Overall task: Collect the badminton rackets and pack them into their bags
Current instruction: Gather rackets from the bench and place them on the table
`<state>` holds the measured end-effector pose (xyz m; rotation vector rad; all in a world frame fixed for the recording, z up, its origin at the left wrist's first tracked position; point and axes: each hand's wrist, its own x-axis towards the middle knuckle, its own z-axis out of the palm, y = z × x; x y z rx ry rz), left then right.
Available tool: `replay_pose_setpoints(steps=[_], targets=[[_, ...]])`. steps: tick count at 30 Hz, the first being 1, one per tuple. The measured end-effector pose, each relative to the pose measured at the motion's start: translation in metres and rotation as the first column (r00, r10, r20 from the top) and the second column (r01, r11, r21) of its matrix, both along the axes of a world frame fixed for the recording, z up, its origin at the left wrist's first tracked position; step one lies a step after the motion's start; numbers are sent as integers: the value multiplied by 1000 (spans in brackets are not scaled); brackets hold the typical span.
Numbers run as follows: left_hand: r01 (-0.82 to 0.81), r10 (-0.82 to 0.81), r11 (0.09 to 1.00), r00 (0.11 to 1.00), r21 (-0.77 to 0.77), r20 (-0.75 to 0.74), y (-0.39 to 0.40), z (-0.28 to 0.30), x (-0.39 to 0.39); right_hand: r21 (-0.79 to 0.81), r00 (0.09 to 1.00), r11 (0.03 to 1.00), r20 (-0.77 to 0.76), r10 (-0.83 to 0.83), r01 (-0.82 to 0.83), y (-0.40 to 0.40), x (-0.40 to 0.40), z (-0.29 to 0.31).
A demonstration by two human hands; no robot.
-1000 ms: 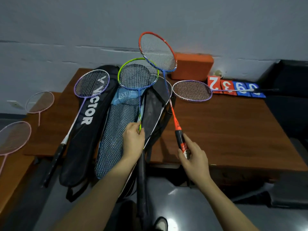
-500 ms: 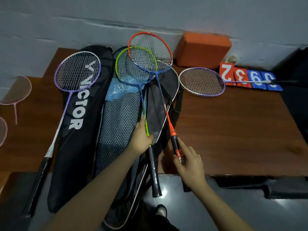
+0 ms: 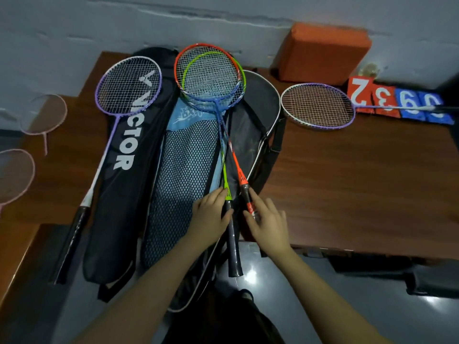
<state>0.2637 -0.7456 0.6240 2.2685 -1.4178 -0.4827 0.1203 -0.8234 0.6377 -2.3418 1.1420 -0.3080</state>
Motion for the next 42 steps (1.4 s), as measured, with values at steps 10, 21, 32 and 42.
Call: replay_pose_setpoints(steps=[10,21,32,42], targets=[[-63,61,998,996,25,65,34,24,6,-34,993,999,-116,-4,0,-1,-4,7],[-347,354,934,931,-91,86,131,58,120,-178,947,944,113,300,-278,65,123,43],[-286,294,953,951,96,-91,177,10,245,34,954,954,-24,298,-297,120,294,14],[-311,253,948,865,-67,-433,184,-10,246,66,981,979,-12,195,-194,142,329,-9]])
